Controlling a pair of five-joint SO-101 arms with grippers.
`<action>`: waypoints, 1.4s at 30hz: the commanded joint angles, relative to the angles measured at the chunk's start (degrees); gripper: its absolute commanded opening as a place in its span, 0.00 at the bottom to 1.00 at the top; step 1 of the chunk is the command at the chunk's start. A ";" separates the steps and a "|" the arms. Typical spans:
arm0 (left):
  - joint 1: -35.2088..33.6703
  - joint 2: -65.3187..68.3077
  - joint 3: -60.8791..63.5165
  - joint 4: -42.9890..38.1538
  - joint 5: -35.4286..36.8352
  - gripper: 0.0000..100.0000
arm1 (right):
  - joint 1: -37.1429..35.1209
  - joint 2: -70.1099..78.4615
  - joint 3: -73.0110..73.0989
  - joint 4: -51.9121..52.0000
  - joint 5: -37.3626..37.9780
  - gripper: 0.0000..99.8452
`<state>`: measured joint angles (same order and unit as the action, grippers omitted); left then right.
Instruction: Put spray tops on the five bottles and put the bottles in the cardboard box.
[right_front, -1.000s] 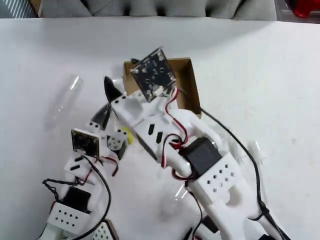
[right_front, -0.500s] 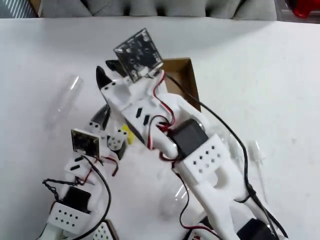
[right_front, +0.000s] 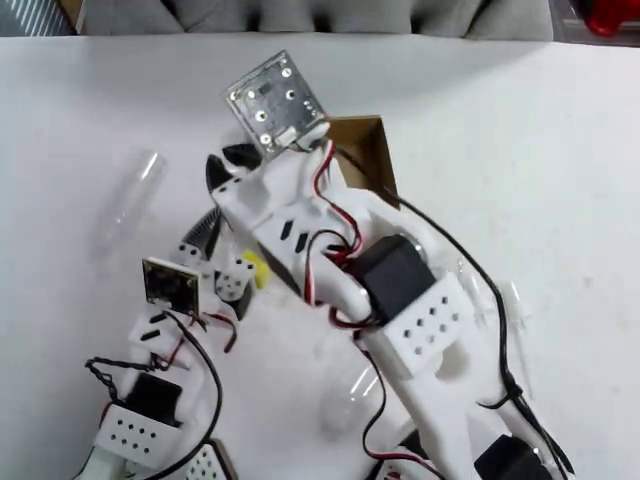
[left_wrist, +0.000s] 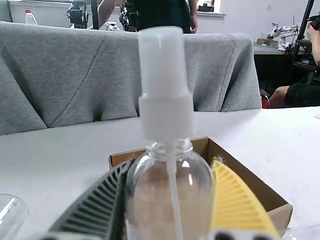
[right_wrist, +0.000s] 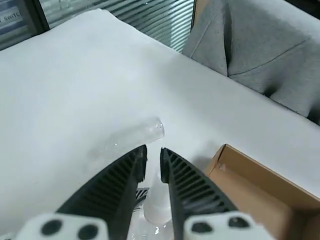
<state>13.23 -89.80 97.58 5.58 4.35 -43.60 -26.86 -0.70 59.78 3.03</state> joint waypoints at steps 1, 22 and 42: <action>-0.57 -0.84 -0.26 -1.76 -0.44 0.02 | 0.84 -0.84 -7.38 3.12 0.18 0.02; -4.70 -0.40 -17.32 12.57 -0.26 0.02 | 12.35 -15.96 17.05 11.82 0.70 0.02; -4.70 26.68 -37.54 12.04 -0.09 0.02 | 2.24 -33.10 56.00 -22.64 0.09 0.02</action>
<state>8.92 -67.56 66.11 18.33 4.35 -38.42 -57.01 52.57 43.08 3.12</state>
